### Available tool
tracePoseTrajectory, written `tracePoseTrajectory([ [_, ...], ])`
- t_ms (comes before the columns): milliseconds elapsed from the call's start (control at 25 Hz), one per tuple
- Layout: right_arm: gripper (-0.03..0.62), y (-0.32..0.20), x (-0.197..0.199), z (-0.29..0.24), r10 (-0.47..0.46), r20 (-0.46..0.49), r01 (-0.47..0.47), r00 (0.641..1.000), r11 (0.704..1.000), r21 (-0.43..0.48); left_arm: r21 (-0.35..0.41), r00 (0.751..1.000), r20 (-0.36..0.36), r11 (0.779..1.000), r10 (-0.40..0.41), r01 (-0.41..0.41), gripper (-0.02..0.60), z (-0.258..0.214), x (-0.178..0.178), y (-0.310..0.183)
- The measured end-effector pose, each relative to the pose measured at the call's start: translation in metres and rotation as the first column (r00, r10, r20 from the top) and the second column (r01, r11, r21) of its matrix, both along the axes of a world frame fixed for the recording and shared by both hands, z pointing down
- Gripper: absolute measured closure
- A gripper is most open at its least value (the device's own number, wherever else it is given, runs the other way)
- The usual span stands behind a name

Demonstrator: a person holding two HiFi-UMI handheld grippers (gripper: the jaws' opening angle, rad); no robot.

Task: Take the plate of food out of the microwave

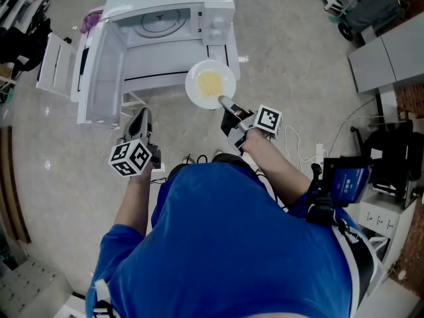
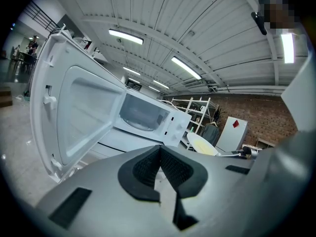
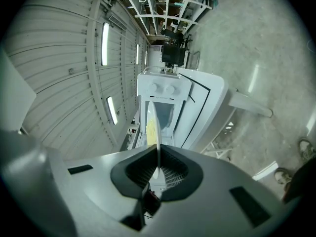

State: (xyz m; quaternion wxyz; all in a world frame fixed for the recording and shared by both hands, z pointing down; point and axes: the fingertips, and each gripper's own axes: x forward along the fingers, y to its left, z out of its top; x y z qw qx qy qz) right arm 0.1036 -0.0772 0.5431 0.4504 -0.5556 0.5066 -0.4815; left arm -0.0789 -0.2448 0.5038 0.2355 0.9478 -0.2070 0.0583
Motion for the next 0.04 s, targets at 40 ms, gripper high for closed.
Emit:
tracePoseTrajectory([
  [40, 0.576, 0.0000, -0.0004, 0.0001, 0.000, 0.000, 0.000, 1.000, 1.000, 0.000, -0.001, 1.000, 0.000, 1.000, 0.000, 0.000, 0.571, 0.0003, -0.0003, 0.0003],
])
